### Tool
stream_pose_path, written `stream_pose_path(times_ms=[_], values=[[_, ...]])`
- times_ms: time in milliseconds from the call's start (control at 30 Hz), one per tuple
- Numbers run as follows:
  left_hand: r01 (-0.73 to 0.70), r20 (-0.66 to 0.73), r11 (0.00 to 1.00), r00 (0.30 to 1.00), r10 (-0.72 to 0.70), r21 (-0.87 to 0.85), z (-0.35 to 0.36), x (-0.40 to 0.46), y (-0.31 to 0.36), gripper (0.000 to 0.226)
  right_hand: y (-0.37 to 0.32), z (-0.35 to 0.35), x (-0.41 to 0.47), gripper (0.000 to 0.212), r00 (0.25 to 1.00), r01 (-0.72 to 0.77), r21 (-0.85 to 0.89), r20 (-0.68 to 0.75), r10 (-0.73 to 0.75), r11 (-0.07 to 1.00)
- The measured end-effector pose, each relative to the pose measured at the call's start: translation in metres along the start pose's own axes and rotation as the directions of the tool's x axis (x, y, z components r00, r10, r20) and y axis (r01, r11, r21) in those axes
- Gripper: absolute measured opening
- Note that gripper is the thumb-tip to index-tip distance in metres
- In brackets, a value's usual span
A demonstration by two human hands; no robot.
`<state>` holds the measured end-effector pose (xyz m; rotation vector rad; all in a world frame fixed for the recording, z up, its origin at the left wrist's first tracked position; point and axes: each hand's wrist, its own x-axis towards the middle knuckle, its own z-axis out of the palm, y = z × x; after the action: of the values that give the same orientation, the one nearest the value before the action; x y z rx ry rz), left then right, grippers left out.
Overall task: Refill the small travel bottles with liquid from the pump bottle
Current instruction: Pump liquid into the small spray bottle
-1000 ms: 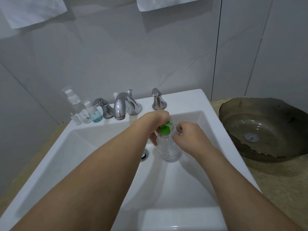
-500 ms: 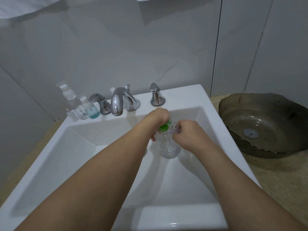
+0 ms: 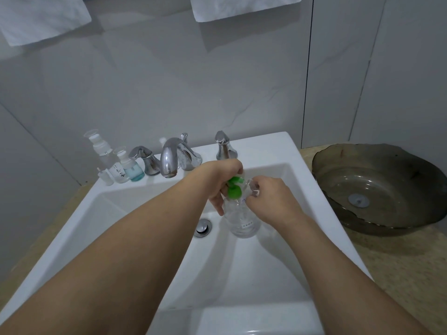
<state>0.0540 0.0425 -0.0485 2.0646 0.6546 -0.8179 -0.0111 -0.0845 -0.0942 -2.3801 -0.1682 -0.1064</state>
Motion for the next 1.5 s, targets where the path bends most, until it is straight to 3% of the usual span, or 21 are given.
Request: stream_pose_path(times_ms=[167, 267, 433, 633, 800, 967, 1067, 1200, 1500], values=[[-0.028, -0.041, 0.999, 0.999, 0.029, 0.029, 0.005, -0.002, -0.001, 0.038, 0.0, -0.001, 0.0, 0.003, 1.0, -0.002, 0.02, 0.03, 0.001, 1.0], [-0.039, -0.084, 0.998, 0.996, 0.042, 0.043, 0.009, -0.002, -0.001, 0.044, 0.002, 0.0, 0.001, 0.003, 0.999, -0.023, 0.037, 0.038, 0.021, 0.999], [-0.071, -0.156, 0.996, 0.985, 0.077, 0.046, 0.017, -0.006, -0.006, 0.043, 0.006, 0.006, 0.002, 0.022, 0.996, -0.057, -0.003, 0.069, 0.057, 0.998], [-0.103, -0.24, 0.994, 0.965, 0.11, 0.04, 0.028, -0.012, -0.007, 0.025, 0.007, 0.007, 0.001, 0.002, 0.991, -0.076, -0.018, 0.105, 0.077, 0.997], [-0.078, -0.214, 0.995, 0.973, 0.09, 0.067, 0.025, -0.006, -0.008, 0.027, 0.006, 0.007, 0.002, 0.003, 0.993, -0.066, -0.035, 0.1, 0.069, 0.997], [-0.067, -0.098, 0.995, 0.992, 0.075, 0.078, 0.012, -0.007, -0.007, 0.038, 0.004, 0.006, 0.001, 0.001, 0.999, -0.025, -0.006, 0.03, 0.026, 1.0], [-0.066, -0.053, 0.998, 0.996, 0.066, 0.005, 0.002, -0.013, 0.001, 0.037, 0.001, 0.003, 0.001, 0.002, 1.0, -0.009, 0.004, -0.009, 0.009, 1.0], [-0.06, 0.023, 0.991, 0.998, 0.063, -0.119, -0.008, -0.009, 0.007, 0.051, -0.001, 0.001, 0.0, 0.003, 0.999, 0.015, 0.005, -0.035, -0.014, 1.0], [-0.052, -0.08, 0.999, 0.995, 0.052, -0.006, 0.01, -0.013, -0.003, 0.039, 0.0, 0.0, -0.001, 0.01, 1.0, 0.01, 0.007, -0.02, -0.009, 1.0]])
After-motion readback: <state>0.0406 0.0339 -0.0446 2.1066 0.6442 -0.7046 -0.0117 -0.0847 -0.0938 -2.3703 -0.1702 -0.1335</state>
